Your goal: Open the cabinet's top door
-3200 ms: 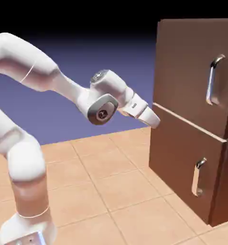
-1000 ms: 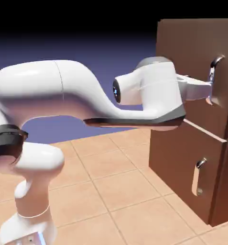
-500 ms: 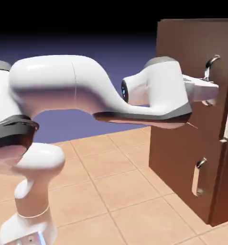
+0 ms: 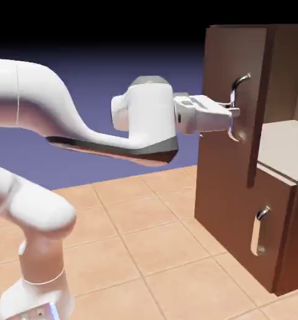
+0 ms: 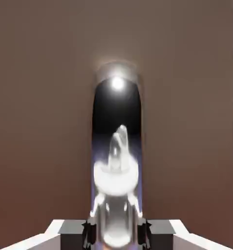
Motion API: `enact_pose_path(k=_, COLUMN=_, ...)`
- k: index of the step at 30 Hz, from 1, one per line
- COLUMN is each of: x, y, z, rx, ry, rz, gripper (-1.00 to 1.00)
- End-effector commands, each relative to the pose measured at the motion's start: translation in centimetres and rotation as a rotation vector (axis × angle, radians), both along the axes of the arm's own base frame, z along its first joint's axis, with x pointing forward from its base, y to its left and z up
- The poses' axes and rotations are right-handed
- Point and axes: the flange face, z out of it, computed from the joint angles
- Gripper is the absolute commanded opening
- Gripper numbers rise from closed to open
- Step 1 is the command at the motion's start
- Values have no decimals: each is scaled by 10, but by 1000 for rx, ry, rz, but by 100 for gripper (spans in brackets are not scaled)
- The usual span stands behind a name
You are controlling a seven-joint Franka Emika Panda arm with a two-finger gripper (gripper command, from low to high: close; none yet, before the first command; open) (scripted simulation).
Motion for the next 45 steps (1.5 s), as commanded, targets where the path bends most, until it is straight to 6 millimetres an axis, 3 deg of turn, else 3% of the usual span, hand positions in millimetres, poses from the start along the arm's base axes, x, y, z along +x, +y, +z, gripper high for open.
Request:
enact_pose_path(k=1, x=-7, y=6, z=0, rx=1, ry=0, rz=-22, gripper=-100)
enact_pose_path(k=11, x=-66, y=67, z=0, rx=1, ry=0, rz=-226, gripper=-100)
enact_pose_path(k=23, x=-117, y=148, z=0, rx=1, ry=0, rz=-455, gripper=-100)
enact_pose_path(k=35, x=-149, y=248, z=0, rx=1, ry=0, rz=-707, gripper=-100)
enact_pose_path(k=45, x=-156, y=349, z=0, rx=1, ry=0, rz=-949, gripper=-100)
